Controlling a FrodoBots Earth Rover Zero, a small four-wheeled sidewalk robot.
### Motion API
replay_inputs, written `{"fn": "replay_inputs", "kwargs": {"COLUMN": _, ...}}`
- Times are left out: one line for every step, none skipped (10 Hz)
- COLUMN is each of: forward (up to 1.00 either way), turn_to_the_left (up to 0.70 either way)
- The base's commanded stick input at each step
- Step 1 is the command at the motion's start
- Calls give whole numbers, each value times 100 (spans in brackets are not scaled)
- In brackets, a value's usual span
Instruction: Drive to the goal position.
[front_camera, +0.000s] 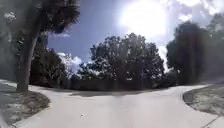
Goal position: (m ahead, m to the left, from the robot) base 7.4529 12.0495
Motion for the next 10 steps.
{"fn": "replay_inputs", "kwargs": {"forward": 70, "turn_to_the_left": 0}}
{"fn": "replay_inputs", "kwargs": {"forward": 70, "turn_to_the_left": 0}}
{"fn": "replay_inputs", "kwargs": {"forward": 70, "turn_to_the_left": 0}}
{"fn": "replay_inputs", "kwargs": {"forward": 70, "turn_to_the_left": 0}}
{"fn": "replay_inputs", "kwargs": {"forward": 70, "turn_to_the_left": 0}}
{"fn": "replay_inputs", "kwargs": {"forward": 70, "turn_to_the_left": 0}}
{"fn": "replay_inputs", "kwargs": {"forward": 70, "turn_to_the_left": 0}}
{"fn": "replay_inputs", "kwargs": {"forward": 70, "turn_to_the_left": 0}}
{"fn": "replay_inputs", "kwargs": {"forward": 70, "turn_to_the_left": 0}}
{"fn": "replay_inputs", "kwargs": {"forward": 70, "turn_to_the_left": 0}}
